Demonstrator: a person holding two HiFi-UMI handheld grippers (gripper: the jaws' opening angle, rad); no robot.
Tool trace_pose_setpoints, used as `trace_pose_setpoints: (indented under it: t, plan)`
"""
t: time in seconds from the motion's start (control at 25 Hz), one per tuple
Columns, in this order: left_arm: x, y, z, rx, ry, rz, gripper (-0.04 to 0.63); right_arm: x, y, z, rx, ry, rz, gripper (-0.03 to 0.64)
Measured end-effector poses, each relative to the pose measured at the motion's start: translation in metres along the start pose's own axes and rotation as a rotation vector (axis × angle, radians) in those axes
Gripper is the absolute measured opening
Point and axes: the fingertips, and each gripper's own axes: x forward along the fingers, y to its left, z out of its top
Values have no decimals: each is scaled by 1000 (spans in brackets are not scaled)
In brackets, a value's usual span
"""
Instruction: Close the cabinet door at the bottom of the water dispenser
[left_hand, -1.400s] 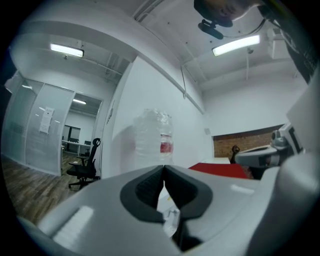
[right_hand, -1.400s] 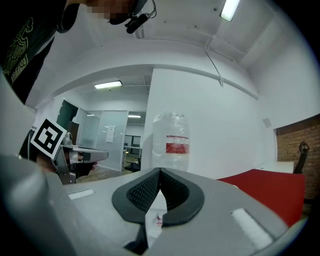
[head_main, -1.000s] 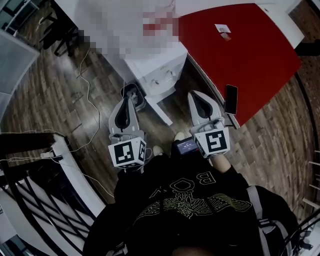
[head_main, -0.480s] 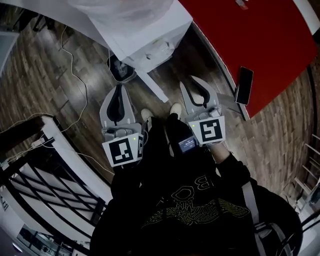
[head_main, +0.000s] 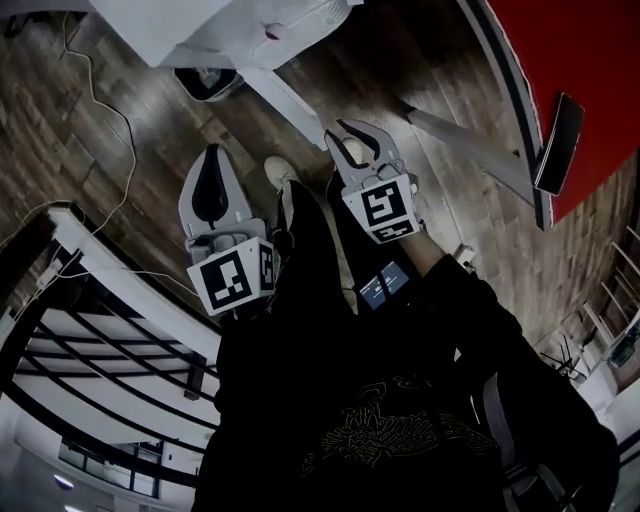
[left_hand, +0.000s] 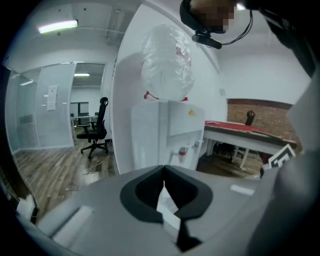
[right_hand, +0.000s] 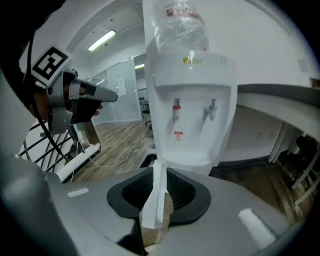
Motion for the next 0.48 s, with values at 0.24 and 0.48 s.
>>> trace_pose_setpoints:
  t: [0.24, 0.48]
  plan:
    - [18, 7, -43, 6, 44, 0, 8, 64, 30, -108, -67, 222, 70, 108]
    - [12, 5, -70, 11, 101, -44, 8, 96, 64, -175, -114, 397, 110, 121]
